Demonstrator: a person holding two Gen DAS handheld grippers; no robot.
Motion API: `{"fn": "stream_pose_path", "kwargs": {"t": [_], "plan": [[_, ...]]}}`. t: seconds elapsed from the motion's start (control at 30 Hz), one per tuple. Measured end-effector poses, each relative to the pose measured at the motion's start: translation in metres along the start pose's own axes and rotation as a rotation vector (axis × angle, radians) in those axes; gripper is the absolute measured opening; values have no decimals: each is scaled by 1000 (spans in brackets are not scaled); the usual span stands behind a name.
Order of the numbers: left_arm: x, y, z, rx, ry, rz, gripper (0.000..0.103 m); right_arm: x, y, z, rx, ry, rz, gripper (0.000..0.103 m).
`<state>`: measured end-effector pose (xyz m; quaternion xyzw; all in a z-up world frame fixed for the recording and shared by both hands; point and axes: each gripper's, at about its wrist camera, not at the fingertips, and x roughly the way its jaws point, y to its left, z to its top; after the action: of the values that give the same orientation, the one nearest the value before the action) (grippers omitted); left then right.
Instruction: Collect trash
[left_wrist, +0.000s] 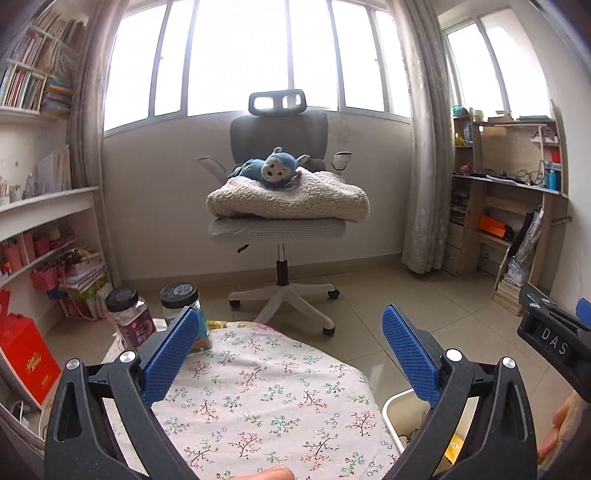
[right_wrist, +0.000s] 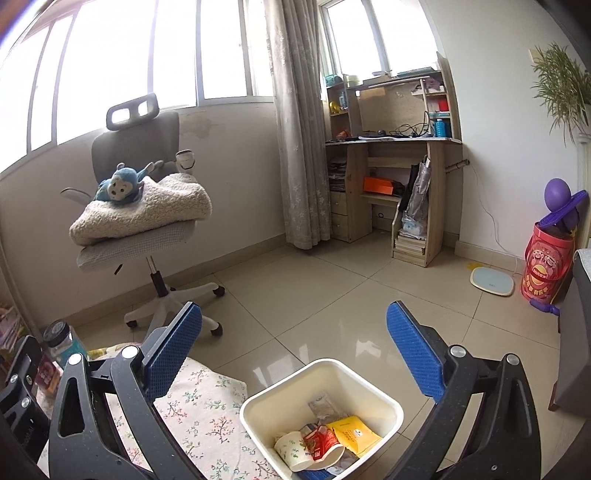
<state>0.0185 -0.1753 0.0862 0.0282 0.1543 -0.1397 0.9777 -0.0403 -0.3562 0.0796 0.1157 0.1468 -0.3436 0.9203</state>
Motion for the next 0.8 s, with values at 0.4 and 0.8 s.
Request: {"fn": "stream_pose_path", "kwargs": {"t": [0.4,0.8], "plan": [[17,64,-11,-64,89,103,96,-6,69,-27,-100,-11,124,96],[19,80,-9,-94,99,132,96,-1,86,-31,-135,-15,149,96]]}}
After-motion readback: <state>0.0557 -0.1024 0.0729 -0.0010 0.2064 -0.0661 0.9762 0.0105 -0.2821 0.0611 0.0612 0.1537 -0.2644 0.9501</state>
